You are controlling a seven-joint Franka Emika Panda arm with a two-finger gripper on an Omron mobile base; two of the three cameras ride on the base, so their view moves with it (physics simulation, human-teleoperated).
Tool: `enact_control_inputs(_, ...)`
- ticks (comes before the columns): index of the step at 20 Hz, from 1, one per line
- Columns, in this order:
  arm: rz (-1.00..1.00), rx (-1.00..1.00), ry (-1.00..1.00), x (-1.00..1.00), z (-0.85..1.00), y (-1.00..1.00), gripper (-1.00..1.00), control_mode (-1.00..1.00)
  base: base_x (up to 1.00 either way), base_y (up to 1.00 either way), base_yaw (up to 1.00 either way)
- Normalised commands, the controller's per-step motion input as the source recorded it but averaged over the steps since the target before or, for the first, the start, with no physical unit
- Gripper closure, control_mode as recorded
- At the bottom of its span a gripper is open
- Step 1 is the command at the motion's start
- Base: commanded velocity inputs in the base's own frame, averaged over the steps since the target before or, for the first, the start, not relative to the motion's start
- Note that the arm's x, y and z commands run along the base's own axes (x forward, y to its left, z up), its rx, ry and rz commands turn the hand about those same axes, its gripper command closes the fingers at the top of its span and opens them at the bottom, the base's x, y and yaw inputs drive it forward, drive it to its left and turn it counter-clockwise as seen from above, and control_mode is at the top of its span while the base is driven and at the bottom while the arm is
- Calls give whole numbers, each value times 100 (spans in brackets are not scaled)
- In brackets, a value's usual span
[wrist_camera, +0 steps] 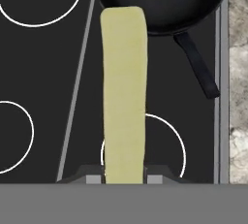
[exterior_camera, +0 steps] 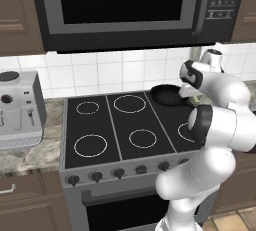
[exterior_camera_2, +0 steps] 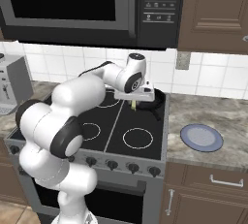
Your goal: Pick up the butter stick and place it in the pan. Then turn on the burner for the pan.
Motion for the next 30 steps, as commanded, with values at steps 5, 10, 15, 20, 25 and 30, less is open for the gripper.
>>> enact_control_inputs(5, 0, 0, -3, 36, -24, 0, 100, -100, 0, 0, 0)
enact_control_inputs(10, 0, 0, 0, 43, -5, 0, 100, -100, 0, 0, 0)
enact_control_inputs(15, 0, 0, -1, 42, -2, 0, 100, -100, 0, 0, 0)
enact_control_inputs(20, 0, 0, 0, 38, -18, 0, 100, -100, 0, 0, 0)
enact_control_inputs(25, 0, 0, -2, 30, -22, 0, 100, -100, 0, 0, 0)
enact_control_inputs(30, 0, 0, 0, 33, -5, 0, 100, -100, 0, 0, 0)
